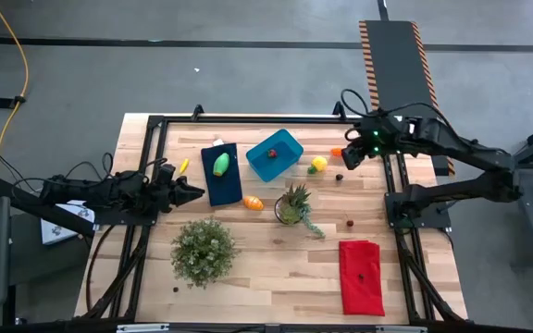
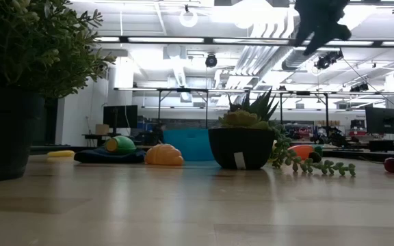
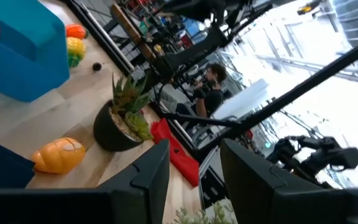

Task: Pick and placing Produce into tupperware
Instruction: Put the orange carrot into the blue bin

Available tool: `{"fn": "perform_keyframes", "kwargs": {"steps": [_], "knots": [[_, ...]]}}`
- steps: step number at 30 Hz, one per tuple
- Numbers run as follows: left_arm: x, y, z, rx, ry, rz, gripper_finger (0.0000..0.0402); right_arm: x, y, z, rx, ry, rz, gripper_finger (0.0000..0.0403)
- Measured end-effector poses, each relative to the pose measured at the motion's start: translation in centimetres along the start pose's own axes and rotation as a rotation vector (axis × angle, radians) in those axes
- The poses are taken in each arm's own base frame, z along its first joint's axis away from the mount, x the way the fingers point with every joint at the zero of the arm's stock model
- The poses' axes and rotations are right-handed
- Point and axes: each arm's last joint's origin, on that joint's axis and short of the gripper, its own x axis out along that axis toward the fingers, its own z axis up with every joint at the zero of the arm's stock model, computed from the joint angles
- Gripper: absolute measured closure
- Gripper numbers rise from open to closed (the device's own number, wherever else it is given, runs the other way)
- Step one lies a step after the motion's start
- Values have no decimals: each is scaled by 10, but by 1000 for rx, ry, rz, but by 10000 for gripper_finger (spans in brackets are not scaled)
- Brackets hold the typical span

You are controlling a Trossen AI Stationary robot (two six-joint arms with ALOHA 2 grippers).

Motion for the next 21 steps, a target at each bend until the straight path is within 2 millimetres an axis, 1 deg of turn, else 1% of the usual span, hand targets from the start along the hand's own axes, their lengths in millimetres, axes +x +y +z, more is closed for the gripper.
{"fn": "perform_keyframes", "kwargs": {"steps": [5, 10, 15, 21], "knots": [[0, 0, 2, 2, -43, 23, 270, 6, -7, -13, 6, 25, -16, 206], [0, 0, 3, -3, -84, 44, 270, 13, -9, -18, 6, 48, -33, 206], [0, 1, 5, -4, -130, 71, 270, 17, -14, -16, 20, 14, -89, 206], [0, 1, 5, -1, -145, 81, 270, 18, -24, -4, 46, -65, -134, 206]]}}
